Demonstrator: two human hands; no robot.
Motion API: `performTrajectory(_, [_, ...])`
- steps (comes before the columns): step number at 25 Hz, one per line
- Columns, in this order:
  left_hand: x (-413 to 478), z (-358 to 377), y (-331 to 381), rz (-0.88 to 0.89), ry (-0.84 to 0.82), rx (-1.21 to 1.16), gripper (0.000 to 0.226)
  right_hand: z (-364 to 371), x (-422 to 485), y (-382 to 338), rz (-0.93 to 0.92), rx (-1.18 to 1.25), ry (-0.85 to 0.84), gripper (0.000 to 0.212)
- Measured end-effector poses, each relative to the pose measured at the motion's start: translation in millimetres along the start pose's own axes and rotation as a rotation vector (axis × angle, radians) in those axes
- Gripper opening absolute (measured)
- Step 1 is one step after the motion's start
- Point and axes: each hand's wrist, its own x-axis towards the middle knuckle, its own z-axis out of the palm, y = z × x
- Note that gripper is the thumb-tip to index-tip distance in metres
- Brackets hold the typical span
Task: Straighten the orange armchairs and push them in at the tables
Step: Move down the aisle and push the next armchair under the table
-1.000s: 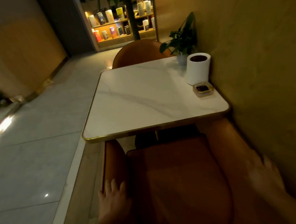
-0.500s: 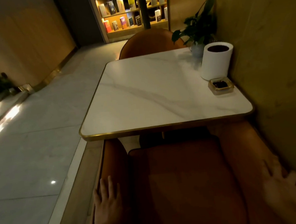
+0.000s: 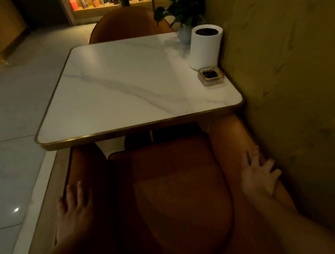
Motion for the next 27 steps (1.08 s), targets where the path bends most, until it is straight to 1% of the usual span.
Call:
performTrajectory(3, [-3.6,2.1,-0.7,-0.001,0.056,-0.017,0.105,3.7,1.9,-2.2,-0.008,-0.012,-0.010,0.093])
performTrajectory(7, [-7.5,-3.6,-0.3,0.007,0.078,-0.016,0.094,8.3,1.2,-2.1,-0.005,-0.037,0.019,0.091])
performTrajectory(11, [-8.1,-5.1,-0.5,0.012,0.083,-0.012,0.097,2.5,0.6,0.0,0.004,-0.057,-0.001,0.099])
performTrajectory(13, [-5.8,-3.4,0.3,0.008,0.087,-0.011,0.095,3.4,-0.2,1.5,0.008,-0.073,0.006,0.096])
performTrajectory(17, [-2.3,3.4,-0.3,-0.012,0.118,-0.028,0.097,6.0,1.8,1.8,-0.024,-0.057,0.061,0.083])
performTrajectory(22, [-1.7,2.6,-0.8,0.001,0.096,-0.044,0.095,12.2,1.2,2.3,0.000,-0.046,0.061,0.088])
performTrajectory(25, [-3.8,2.4,-0.7,0.016,0.099,-0.058,0.094,10.9,0.8,2.9,0.013,-0.060,0.053,0.077])
performTrajectory(27, [-5.1,-3.1,-1.4,0.013,0.075,-0.078,0.091,7.6,-1.4,4.4,-0.002,-0.065,0.060,0.074])
